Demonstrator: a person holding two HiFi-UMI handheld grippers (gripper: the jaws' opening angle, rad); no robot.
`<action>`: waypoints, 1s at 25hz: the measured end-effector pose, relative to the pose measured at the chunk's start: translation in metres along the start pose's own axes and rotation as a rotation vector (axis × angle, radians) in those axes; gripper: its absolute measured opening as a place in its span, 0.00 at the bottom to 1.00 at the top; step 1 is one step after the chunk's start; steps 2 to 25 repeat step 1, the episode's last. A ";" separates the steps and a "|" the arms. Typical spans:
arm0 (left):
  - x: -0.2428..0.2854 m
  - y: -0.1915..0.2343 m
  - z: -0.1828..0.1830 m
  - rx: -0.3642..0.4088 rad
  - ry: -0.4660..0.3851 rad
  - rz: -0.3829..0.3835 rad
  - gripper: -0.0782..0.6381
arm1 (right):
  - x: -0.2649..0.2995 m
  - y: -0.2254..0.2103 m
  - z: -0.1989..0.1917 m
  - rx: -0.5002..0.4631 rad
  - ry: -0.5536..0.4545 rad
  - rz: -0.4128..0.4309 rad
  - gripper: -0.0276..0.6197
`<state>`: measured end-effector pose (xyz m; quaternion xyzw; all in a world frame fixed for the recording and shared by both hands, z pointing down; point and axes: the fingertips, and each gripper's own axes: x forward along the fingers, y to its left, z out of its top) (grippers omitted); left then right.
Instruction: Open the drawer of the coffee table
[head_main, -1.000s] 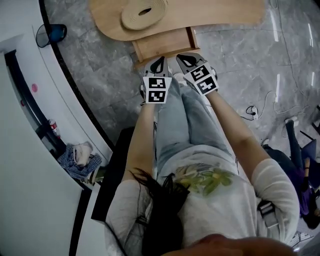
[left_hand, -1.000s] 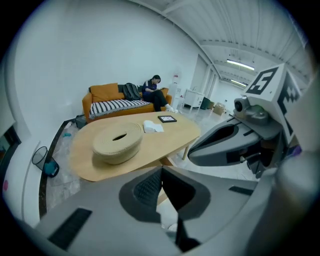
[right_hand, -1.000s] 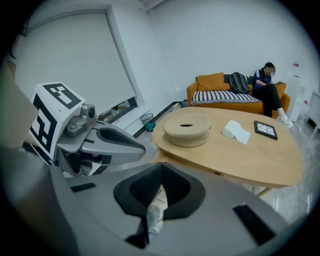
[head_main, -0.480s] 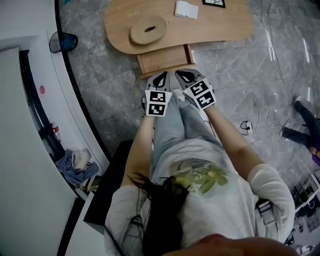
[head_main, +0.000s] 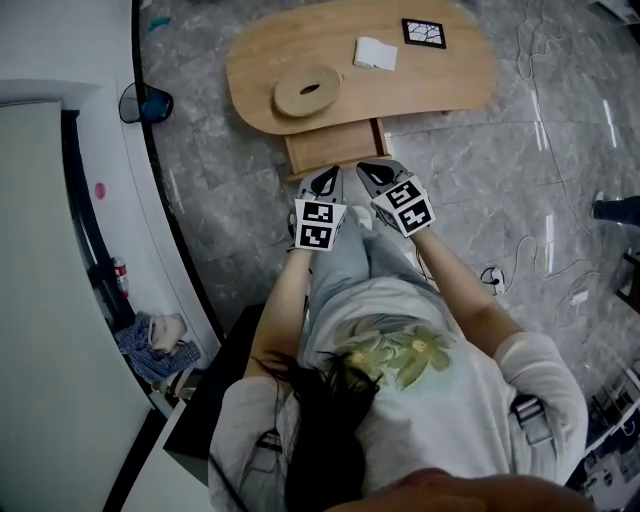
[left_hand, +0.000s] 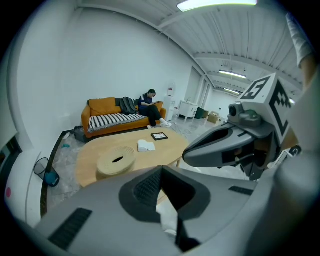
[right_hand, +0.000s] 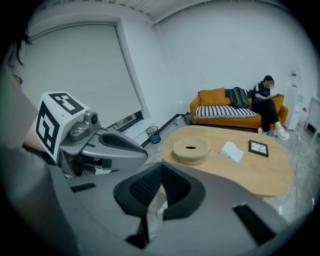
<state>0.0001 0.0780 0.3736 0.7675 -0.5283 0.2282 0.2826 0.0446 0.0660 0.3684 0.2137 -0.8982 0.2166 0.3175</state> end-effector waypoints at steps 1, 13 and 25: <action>-0.003 -0.003 0.002 0.000 -0.001 -0.004 0.13 | -0.003 0.002 -0.001 0.004 0.003 0.002 0.05; -0.003 -0.003 0.002 0.000 -0.001 -0.004 0.13 | -0.003 0.002 -0.001 0.004 0.003 0.002 0.05; -0.003 -0.003 0.002 0.000 -0.001 -0.004 0.13 | -0.003 0.002 -0.001 0.004 0.003 0.002 0.05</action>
